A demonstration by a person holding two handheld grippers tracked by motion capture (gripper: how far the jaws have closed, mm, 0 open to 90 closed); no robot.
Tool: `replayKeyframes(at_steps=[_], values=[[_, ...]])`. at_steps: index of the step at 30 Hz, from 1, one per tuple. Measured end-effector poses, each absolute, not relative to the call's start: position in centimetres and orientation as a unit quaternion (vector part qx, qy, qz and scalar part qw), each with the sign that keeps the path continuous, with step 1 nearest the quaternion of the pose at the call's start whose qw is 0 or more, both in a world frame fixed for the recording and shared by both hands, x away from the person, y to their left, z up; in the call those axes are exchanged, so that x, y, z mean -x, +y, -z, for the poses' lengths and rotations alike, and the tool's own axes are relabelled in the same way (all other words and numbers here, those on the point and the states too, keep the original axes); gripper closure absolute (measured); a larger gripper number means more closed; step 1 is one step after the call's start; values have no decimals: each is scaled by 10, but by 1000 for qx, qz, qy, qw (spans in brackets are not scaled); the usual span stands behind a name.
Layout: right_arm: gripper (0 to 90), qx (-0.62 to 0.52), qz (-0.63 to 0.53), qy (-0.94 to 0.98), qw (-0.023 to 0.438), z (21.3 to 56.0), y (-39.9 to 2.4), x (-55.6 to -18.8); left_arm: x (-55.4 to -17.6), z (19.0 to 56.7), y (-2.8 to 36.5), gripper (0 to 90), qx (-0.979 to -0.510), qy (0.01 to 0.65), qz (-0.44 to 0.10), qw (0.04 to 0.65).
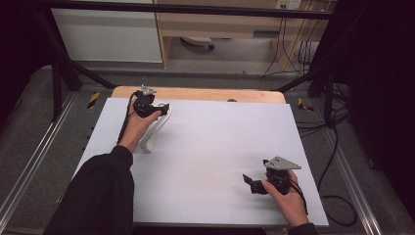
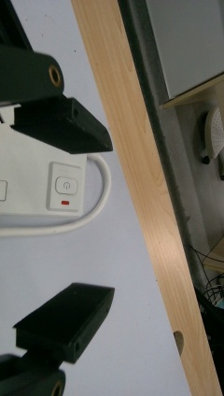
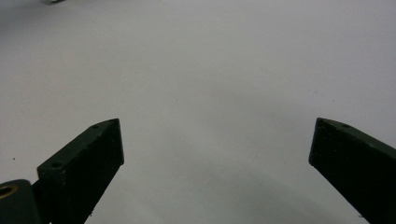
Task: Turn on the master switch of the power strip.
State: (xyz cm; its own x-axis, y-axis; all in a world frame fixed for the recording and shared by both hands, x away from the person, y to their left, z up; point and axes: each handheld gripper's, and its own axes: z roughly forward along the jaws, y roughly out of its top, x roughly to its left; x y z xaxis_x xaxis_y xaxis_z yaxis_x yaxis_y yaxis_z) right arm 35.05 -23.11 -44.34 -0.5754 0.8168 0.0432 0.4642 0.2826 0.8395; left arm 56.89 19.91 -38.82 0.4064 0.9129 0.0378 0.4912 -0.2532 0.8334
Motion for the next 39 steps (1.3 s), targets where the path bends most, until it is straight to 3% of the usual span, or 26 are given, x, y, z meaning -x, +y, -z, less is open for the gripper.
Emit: replayKeyframes(at_steps=[15,26,39], values=[[37,-412,-434,775,203,443,-231,-350,-570,391,199,476,-745,474,-260,392],[37,-412,-434,775,204,443,-231,-350,-572,396,198,695,-755,466,-252,385],[37,-410,-435,775,204,443,-231,-351,-574,400,203,878,-763,462,-243,381]])
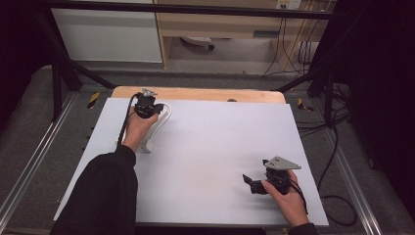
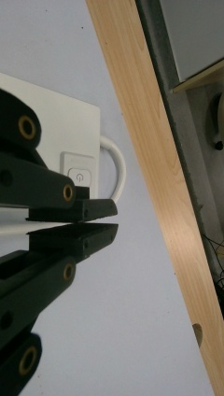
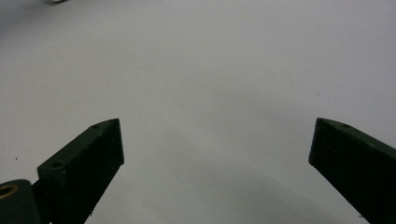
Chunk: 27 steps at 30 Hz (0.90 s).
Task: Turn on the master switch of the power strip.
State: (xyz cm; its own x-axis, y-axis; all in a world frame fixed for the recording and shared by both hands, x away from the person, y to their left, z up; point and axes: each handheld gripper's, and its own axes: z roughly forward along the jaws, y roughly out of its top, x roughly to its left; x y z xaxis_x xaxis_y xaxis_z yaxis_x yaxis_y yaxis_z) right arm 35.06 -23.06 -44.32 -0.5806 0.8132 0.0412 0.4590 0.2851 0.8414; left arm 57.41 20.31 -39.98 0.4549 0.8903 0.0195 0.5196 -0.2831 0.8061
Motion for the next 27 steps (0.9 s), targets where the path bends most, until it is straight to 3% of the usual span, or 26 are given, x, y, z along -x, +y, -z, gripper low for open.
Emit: replayKeyframes(at_steps=[27], values=[[36,-423,-435,769,202,445,-236,-350,-606,419,212,900,-773,479,-236,342]])
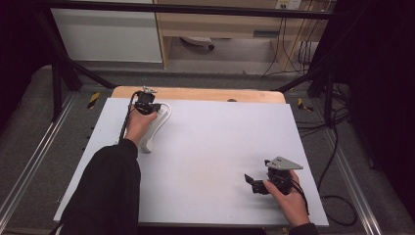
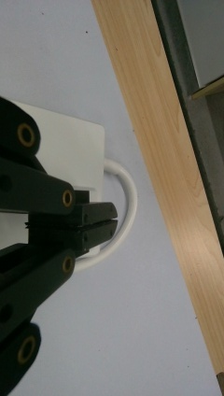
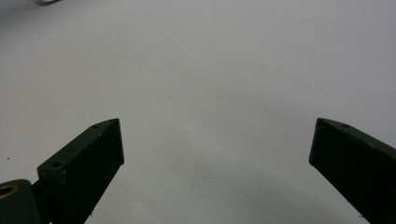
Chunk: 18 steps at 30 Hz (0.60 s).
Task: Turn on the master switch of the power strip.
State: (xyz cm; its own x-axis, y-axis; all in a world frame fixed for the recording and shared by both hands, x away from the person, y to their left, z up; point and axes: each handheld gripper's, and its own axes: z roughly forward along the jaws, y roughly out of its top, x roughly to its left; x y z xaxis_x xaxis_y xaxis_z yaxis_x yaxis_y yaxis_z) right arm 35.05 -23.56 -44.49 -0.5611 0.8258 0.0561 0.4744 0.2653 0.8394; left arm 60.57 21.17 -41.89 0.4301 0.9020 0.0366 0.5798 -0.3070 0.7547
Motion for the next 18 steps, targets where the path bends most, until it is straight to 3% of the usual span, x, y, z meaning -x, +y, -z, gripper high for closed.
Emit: replayKeyframes(at_steps=[18], values=[[37,-424,-434,768,207,444,-236,-349,-608,423,211,900,-775,482,-233,335]])
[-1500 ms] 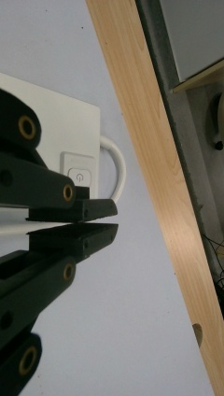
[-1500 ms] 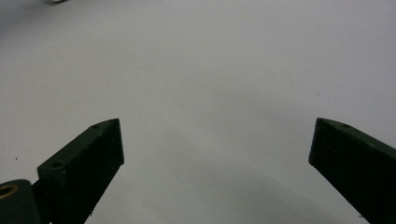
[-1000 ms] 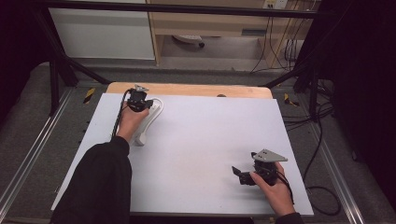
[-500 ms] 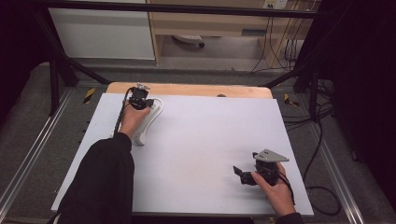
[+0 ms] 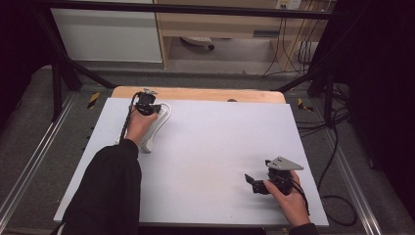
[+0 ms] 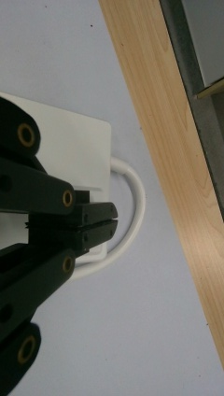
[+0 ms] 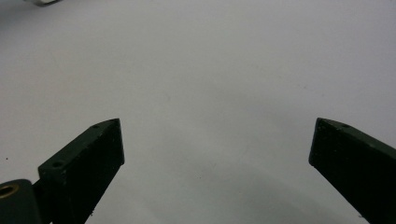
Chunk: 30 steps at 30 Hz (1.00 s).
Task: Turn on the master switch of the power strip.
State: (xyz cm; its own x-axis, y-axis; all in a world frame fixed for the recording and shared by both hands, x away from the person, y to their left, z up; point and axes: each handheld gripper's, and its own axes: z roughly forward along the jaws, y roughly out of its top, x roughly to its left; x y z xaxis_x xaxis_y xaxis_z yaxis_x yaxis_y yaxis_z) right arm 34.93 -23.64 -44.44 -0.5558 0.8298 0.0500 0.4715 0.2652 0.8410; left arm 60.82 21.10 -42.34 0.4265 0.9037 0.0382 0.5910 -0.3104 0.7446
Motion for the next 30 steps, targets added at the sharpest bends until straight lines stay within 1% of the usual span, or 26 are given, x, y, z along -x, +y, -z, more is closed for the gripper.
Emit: replayKeyframes(at_steps=[5,23,30], values=[[36,-426,-434,767,205,444,-237,-349,-609,424,209,900,-782,477,-234,326],[37,-424,-433,769,205,445,-236,-349,-611,423,210,900,-778,491,-220,324],[37,-424,-434,768,206,445,-236,-349,-610,423,209,900,-778,489,-225,322]])
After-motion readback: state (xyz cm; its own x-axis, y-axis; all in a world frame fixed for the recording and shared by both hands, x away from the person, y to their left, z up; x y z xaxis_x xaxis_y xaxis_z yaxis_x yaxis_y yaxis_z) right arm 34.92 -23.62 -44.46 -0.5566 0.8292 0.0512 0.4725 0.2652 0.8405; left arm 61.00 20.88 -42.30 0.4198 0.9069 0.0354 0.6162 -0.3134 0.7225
